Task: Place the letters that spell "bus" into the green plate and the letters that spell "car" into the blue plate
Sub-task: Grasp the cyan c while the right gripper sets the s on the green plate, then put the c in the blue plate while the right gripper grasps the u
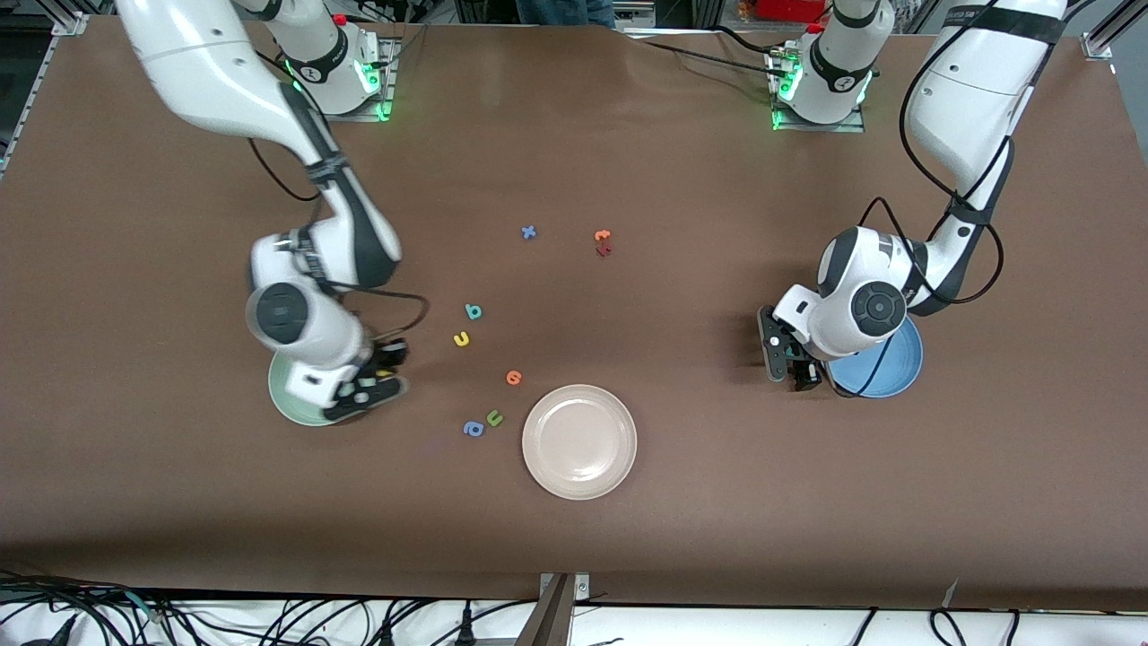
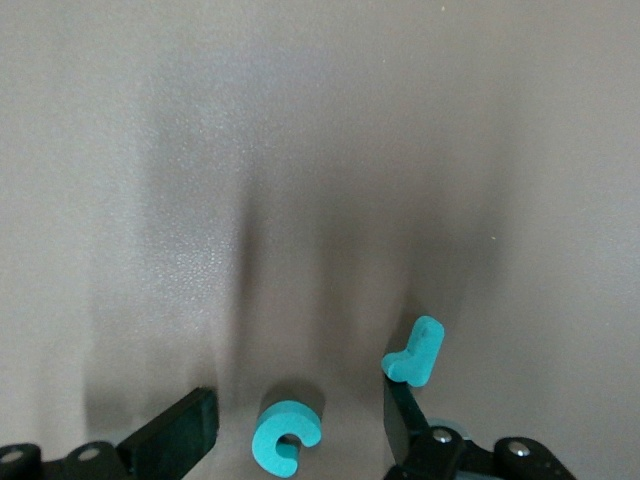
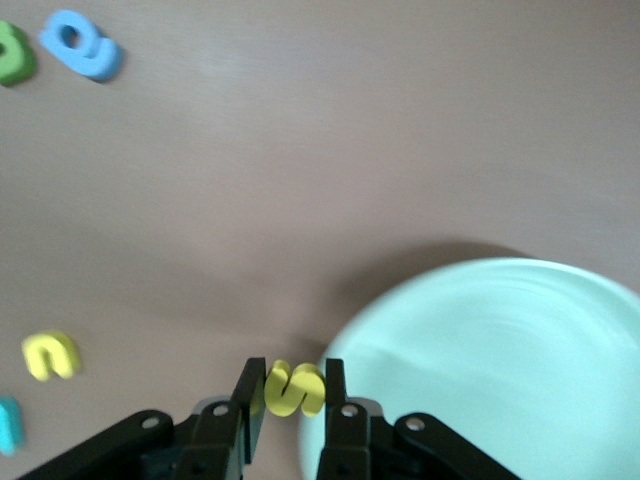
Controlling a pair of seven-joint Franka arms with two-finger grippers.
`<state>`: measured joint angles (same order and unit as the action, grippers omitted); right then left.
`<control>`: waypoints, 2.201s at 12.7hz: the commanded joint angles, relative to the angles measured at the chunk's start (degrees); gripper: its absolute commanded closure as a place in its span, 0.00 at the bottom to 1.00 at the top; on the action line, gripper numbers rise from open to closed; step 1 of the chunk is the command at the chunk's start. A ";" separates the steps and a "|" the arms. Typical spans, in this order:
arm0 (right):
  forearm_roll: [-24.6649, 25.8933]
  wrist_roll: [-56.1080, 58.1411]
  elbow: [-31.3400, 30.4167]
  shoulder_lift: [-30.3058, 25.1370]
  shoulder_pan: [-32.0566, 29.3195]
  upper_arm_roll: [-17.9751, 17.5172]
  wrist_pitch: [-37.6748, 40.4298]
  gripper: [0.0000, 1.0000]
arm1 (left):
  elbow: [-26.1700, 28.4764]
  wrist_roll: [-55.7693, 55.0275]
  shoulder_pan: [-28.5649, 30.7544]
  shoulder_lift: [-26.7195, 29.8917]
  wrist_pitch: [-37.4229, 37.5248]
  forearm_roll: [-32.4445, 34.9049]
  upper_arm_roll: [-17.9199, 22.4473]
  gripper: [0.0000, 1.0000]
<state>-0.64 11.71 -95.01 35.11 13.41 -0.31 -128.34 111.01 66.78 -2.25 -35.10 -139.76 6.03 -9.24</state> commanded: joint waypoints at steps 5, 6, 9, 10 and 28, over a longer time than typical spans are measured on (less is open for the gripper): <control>-4.11 15.27 -1.84 0.92 -1.54 5.05 0.11 0.89 | 1.85 0.01 0.49 1.26 -0.43 1.88 -0.34 0.70; -4.02 15.28 -1.85 1.54 -1.54 5.06 -0.33 0.85 | 1.67 0.10 0.49 1.26 -0.34 1.88 -0.34 0.71; -4.02 15.28 -1.85 1.81 -1.90 5.32 -0.25 0.33 | 0.88 -0.16 0.49 2.22 1.06 1.79 -0.34 0.73; -4.11 15.10 -1.85 1.72 -1.90 5.32 -0.07 0.33 | 0.09 -0.16 0.49 2.58 2.20 1.79 -0.43 0.73; 10.23 -34.92 -15.20 -2.59 6.45 -7.50 -16.07 0.01 | -9.50 -12.98 6.73 4.17 22.25 -4.10 -6.13 0.00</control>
<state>1.78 -22.60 -107.09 35.08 19.88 -6.60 -143.97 101.62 57.41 4.89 -31.18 -118.76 3.24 -14.24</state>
